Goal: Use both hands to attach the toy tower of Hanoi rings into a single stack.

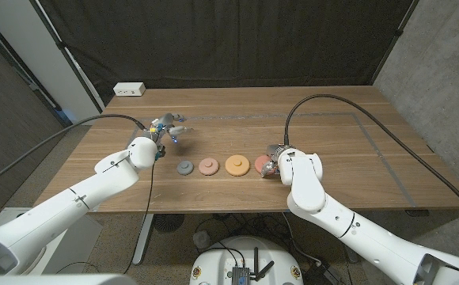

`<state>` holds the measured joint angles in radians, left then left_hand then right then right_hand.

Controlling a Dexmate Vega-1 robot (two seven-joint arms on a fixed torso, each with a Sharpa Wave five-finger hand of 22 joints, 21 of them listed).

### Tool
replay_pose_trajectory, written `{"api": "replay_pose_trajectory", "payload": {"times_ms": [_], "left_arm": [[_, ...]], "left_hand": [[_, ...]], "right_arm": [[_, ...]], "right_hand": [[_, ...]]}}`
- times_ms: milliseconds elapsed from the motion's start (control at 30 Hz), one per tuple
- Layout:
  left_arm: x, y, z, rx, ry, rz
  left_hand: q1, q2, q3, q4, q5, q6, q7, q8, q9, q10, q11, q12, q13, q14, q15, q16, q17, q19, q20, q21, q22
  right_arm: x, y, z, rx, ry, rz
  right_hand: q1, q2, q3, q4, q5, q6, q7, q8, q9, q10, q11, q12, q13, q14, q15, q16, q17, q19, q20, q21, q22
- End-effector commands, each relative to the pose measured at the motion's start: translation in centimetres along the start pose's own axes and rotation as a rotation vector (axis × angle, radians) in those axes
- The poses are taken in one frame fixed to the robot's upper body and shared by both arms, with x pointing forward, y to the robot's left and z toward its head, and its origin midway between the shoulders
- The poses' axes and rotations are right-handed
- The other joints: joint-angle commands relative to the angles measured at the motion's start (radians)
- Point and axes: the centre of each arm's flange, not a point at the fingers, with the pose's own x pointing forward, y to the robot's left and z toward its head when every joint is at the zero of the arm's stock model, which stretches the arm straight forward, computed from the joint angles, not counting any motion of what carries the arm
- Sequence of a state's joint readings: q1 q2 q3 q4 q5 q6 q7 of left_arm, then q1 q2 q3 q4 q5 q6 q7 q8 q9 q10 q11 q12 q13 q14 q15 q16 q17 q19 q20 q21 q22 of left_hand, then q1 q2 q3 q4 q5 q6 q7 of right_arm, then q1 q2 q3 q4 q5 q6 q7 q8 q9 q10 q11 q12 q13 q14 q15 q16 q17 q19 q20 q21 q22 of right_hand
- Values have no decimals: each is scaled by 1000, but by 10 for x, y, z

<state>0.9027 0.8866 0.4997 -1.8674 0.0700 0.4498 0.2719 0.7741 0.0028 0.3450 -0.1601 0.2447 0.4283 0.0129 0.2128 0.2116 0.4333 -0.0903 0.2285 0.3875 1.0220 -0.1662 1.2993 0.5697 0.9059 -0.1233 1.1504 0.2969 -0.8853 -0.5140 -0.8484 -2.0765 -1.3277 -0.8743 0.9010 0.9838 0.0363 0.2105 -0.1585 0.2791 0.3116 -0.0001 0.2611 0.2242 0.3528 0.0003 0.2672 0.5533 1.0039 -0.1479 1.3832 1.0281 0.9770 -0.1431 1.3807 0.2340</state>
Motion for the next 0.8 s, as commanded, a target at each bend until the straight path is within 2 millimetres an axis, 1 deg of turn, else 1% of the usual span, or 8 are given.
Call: {"api": "replay_pose_trajectory", "payload": {"times_ms": [33,67,167,200,267,367,433,800], "left_arm": [[-2,0,1,-3,-2,1],[-2,0,1,-3,-2,1],[-2,0,2,-2,-1,1],[-2,0,2,-2,-1,1],[-3,0,2,-1,0,1],[-3,0,2,-1,0,0],[-3,-1,2,-1,1,-1],[-2,-1,2,-3,2,-2]], "left_hand": [[-5,8,-2,-2,3,12,-3,-5,2,11,-2,-1,4,10,-52,10,5,-5,-80,8,3],[-6,8,-2,-2,3,12,-3,-5,2,11,-2,-2,3,8,-52,8,3,-5,-80,9,3],[-6,8,-2,-2,3,12,-3,-5,2,12,-2,-2,4,7,-52,8,2,-5,-80,9,2],[-6,8,-2,-2,3,13,-3,-5,2,11,-2,-2,4,7,-52,8,2,-5,-80,10,2],[-6,8,-2,-2,3,13,-3,-5,2,14,-3,-1,4,8,-52,9,3,-5,-81,10,0],[-7,9,-2,-1,3,14,-3,-5,2,13,1,-2,4,7,-52,9,1,-6,-80,12,-1],[-7,9,-1,-1,3,14,-3,-5,2,14,-1,-2,4,7,-52,9,1,-7,-80,13,0],[-9,10,-1,-1,3,17,-2,-5,2,15,-3,-2,5,6,-52,10,0,-8,-81,17,-7]], "right_arm": [[-6,3,-4,40,-36,-126],[-6,3,-4,41,-37,-127],[-7,3,-6,45,-51,-162],[-7,3,-6,45,-52,-163],[-7,1,-6,47,-56,-163],[-6,-1,-6,46,-62,-153],[-5,-2,-6,44,-65,-152],[-9,-10,-8,27,-71,-149]], "right_hand": [[36,25,32,0,21,82,-49,21,6,149,-106,13,2,71,-71,45,94,54,-77,43,6],[38,28,37,0,23,94,-52,25,6,158,-110,14,3,80,-71,50,106,56,-77,45,4],[39,38,53,2,34,144,-56,40,7,212,-125,26,7,111,-70,66,154,73,-77,59,2],[39,39,56,3,35,149,-57,41,7,221,-126,29,9,113,-70,65,157,77,-77,62,3],[38,45,64,4,40,176,-67,49,7,248,-136,36,11,122,-71,68,170,83,-77,67,2],[38,50,71,4,43,184,-67,50,7,261,-136,38,14,134,-71,74,181,93,-78,76,6],[39,54,77,4,47,197,-68,53,7,275,-134,41,15,144,-71,79,188,98,-78,81,8],[35,63,97,4,59,236,-77,61,6,306,-140,42,22,165,-71,90,197,108,-78,91,8]]}}
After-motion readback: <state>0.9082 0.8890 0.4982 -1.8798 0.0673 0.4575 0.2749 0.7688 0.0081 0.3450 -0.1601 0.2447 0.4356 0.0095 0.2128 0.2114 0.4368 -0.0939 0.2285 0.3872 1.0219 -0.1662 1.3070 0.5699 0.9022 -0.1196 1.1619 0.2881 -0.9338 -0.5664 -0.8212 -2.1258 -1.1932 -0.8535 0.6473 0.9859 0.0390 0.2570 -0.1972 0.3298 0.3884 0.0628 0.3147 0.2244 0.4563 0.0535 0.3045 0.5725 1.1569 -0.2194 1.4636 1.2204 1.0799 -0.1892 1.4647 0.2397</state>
